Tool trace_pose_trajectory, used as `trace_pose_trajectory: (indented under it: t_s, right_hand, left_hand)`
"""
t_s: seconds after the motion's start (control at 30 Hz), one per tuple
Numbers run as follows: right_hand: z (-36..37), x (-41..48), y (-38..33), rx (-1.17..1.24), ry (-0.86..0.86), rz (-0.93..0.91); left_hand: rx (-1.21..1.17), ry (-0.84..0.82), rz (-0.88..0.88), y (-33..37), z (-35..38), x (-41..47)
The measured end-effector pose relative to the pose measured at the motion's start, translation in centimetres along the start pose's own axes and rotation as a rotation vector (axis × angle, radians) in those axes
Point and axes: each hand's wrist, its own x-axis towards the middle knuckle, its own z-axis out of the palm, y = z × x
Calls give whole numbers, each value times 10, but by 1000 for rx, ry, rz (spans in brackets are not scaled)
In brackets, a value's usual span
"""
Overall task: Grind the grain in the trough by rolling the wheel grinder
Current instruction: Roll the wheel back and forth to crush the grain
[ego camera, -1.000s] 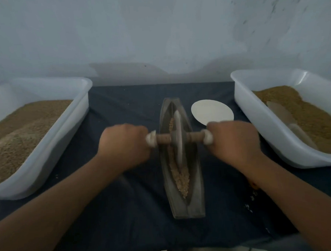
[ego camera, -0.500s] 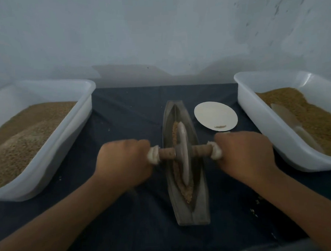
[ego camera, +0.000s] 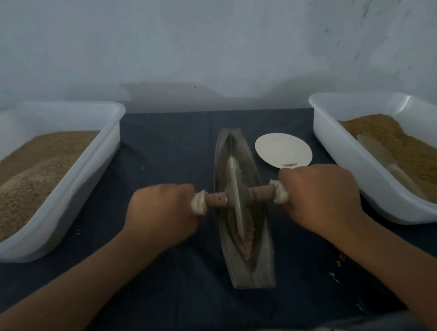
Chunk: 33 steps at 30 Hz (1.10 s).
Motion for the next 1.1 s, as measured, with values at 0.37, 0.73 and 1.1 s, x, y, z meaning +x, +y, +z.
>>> trace_pose_trajectory:
  t_s: [0.37, 0.73, 1.1]
  right_hand:
    - [27, 63, 9, 7, -125, 215]
    - [26, 14, 6, -15, 28, 143]
    - [13, 28, 5, 11, -30, 136]
  left_hand:
    - [108, -260, -113, 1, 1, 96]
    - [135, -117, -3, 2, 0, 43]
    - [98, -144, -29, 0, -4, 43]
